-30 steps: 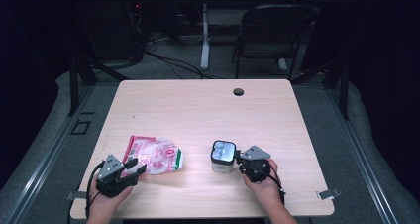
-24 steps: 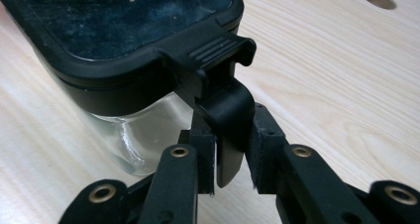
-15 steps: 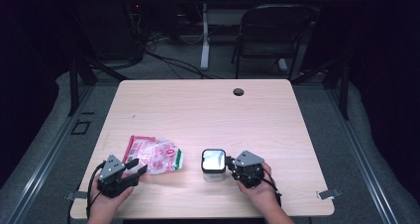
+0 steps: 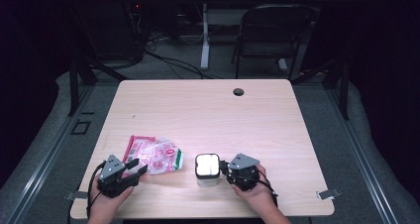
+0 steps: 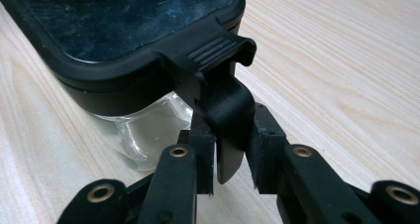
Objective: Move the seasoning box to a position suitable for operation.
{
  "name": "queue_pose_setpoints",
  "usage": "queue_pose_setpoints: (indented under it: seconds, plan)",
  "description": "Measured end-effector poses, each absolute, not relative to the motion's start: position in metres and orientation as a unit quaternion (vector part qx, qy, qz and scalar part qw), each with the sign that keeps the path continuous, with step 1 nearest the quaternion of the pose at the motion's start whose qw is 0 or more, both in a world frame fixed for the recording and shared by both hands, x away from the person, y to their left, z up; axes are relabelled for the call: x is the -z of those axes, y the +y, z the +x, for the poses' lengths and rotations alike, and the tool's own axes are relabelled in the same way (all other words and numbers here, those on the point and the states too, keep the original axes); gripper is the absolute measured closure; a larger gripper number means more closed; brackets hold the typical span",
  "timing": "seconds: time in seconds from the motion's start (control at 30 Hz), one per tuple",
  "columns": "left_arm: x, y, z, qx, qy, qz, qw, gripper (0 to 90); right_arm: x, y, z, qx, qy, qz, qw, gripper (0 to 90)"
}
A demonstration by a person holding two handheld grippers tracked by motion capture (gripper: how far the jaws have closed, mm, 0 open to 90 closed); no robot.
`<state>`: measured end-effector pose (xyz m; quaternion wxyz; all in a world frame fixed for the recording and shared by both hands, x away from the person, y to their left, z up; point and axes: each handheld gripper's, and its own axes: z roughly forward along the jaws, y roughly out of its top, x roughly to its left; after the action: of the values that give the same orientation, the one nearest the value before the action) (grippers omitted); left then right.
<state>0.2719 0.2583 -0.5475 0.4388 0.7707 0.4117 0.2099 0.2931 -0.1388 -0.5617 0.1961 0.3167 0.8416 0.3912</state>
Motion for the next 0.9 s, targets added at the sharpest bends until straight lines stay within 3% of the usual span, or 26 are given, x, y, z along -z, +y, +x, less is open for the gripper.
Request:
queue_pose_setpoints:
  seconds: [0.3, 0.57, 0.9]
  plan:
    - [0.545, 0.259, 0.273, -0.203, 0.412, 0.770, 0.442, 55.5, 0.559, -0.146, 0.292, -0.400, 0.835, 0.335, 0.174, 58.4]
    - [0.543, 0.252, 0.278, -0.200, 0.406, 0.768, 0.454, 54.8, 0.552, -0.151, 0.278, -0.403, 0.832, 0.332, 0.186, 55.7]
    - [0.540, 0.241, 0.282, -0.182, 0.392, 0.775, 0.461, 53.1, 0.545, -0.163, 0.270, -0.416, 0.809, 0.382, 0.161, 53.2]
